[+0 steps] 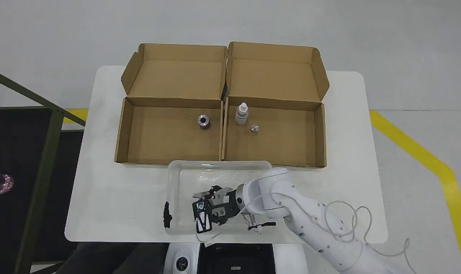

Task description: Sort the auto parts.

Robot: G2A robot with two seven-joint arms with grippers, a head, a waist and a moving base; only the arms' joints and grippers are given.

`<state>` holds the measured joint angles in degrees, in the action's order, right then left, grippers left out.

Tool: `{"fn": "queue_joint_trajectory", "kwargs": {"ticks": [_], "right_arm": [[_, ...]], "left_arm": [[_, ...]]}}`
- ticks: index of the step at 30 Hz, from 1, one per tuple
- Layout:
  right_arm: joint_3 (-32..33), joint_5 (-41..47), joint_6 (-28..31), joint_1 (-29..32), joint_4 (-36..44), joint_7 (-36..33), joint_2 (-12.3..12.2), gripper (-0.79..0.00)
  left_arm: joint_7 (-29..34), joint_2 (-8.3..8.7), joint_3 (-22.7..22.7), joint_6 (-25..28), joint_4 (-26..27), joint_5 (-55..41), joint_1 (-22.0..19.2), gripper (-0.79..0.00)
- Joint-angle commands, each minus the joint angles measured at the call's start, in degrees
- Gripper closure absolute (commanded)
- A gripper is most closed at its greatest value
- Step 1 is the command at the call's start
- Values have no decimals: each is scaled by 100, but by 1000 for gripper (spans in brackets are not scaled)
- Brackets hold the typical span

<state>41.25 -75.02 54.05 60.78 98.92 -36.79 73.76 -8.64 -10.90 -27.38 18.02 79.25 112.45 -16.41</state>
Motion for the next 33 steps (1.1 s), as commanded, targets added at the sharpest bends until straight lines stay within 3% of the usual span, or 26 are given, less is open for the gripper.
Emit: {"fn": "queue_joint_trajectory", "kwargs": {"ticks": [1, 15, 20, 25, 30, 32, 33], "right_arm": [[-24, -19, -30, -27, -64, 11, 2, -468], [-379, -45, -182, -418, -712, 383, 119, -468], [-499, 26, -176, -542, -884, 526, 170, -348], [-535, 143, -154, -613, -1012, 719, 196, -289], [-546, 271, -103, -699, -1137, 908, 219, -139], [-564, 297, -102, -728, -1177, 957, 230, 0], [-575, 307, -96, -743, -1200, 976, 235, 0]], "left_arm": [[0, 0, 0, 0, 0, 0, 0, -785], [0, 0, 0, 0, 0, 0, 0, -785], [0, 0, 0, 0, 0, 0, 0, -785], [0, 0, 0, 0, 0, 0, 0, -785], [0, 0, 0, 0, 0, 0, 0, -785], [0, 0, 0, 0, 0, 0, 0, -785], [0, 0, 0, 0, 0, 0, 0, -785]]}}
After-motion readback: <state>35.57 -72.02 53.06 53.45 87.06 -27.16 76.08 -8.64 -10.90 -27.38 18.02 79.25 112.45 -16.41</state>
